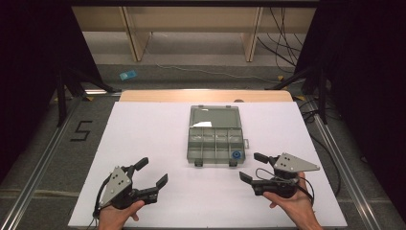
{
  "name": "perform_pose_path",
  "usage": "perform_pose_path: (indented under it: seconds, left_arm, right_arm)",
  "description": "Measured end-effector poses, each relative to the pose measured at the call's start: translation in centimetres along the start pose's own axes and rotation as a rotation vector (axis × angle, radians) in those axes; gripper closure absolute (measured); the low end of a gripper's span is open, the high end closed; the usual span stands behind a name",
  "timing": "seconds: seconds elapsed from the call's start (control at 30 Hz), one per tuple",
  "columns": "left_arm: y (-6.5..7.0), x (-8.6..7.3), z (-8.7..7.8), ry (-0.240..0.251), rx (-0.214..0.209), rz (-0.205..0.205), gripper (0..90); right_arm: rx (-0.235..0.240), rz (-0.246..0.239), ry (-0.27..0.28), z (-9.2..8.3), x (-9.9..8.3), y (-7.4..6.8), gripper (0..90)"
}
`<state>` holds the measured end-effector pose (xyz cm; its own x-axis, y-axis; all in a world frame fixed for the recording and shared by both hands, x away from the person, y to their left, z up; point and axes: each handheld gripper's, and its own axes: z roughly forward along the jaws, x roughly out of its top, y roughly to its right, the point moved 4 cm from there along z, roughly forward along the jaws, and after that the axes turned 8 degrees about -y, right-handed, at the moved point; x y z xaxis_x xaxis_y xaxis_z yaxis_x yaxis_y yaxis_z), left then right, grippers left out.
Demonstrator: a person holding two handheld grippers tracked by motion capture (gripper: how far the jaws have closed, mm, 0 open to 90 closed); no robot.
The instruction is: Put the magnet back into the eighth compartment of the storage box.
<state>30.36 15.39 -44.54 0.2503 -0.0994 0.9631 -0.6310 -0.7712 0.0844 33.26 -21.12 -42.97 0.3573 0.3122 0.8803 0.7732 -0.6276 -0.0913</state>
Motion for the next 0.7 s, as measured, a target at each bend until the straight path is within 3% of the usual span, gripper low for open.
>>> perform_pose_path:
  seconds: [0.2,0.3,0.33,0.37,0.57,0.6,0.7]
  left_arm:
    - [0.0,0.0,0.0,-0.001,-0.001,-0.001,15.6]
    - [0.0,0.0,0.1,-0.004,-0.003,0.001,15.6]
    - [0.0,0.0,0.1,-0.004,-0.004,0.002,15.6]
    - [0.0,0.0,0.1,-0.004,-0.004,0.002,15.6]
    - [0.0,0.0,0.0,-0.003,-0.006,0.001,15.6]
    - [0.0,0.0,0.0,-0.003,-0.007,0.001,15.6]
    - [0.1,0.0,0.0,-0.004,-0.009,0.004,15.6]
  right_arm:
    - [0.000,0.005,0.024,0.0,-0.4,-0.5,15.9]
    - [0.001,0.002,0.008,-0.2,-0.7,-0.7,15.9]
    - [0.000,0.003,0.034,-0.1,-0.7,-0.7,16.0]
    - [0.002,0.005,0.013,-0.2,-0.9,-0.8,15.9]
    - [-0.007,0.020,0.024,-0.4,-1.5,-1.0,15.8]
    - [-0.016,-0.001,0.012,-0.4,-1.6,-0.8,15.8]
    - [-0.017,0.021,0.020,-0.5,-2.1,-0.8,15.9]
